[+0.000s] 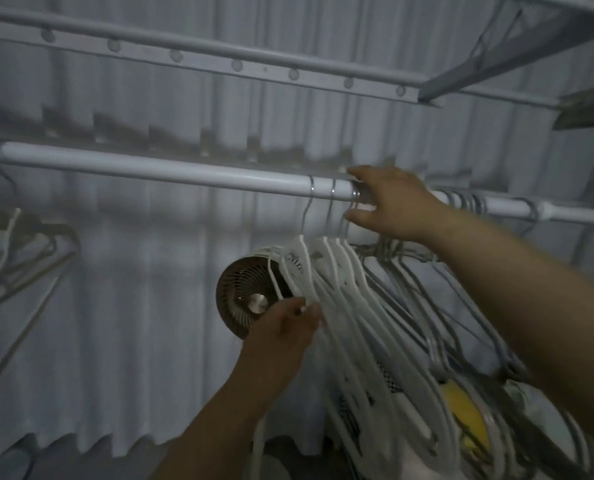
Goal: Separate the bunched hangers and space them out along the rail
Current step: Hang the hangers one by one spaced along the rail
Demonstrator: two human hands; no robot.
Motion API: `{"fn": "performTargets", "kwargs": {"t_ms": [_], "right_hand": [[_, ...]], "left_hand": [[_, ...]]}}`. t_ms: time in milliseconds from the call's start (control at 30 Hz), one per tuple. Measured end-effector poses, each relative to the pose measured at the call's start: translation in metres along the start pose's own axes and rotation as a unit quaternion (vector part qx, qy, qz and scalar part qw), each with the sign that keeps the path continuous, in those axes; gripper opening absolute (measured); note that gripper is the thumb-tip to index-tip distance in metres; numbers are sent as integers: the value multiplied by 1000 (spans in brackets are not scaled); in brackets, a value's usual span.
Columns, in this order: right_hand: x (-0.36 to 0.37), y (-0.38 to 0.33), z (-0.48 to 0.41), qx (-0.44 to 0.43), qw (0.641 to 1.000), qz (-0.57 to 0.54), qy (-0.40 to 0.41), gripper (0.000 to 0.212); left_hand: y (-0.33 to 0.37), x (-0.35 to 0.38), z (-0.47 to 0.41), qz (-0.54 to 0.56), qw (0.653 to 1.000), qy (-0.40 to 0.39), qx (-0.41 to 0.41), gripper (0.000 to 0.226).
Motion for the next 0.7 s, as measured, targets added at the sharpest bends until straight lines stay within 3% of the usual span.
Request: {"fn": "performTargets", "kwargs": {"t_ms": [133,267,400,500,700], "right_hand": [[7,2,1,-40,999,21,26,62],[10,2,2,-53,997,23,52,63],[11,7,3,-58,996,23,66,59],[11,3,1,-36,996,16,82,54],[5,-33,-12,-40,993,-7,109,55]], "left_hand": [[0,35,-12,96,992,66,-44,52],[2,49,-13,116,989,83,-51,18],[0,38,-11,115,984,133,-31,18],[2,24,-8,202,966,163,-10,54],[8,-19,-3,196,962,189,1,58]]}}
Point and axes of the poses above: each hand's wrist, its own z-axis away from the middle knuckle, its own x-axis out of the palm, y = z × x, the point moved 3 cm from there along -z, towards the middle knuckle, and after that the axes turned 10 degrees about z, right-handed, at the moved point
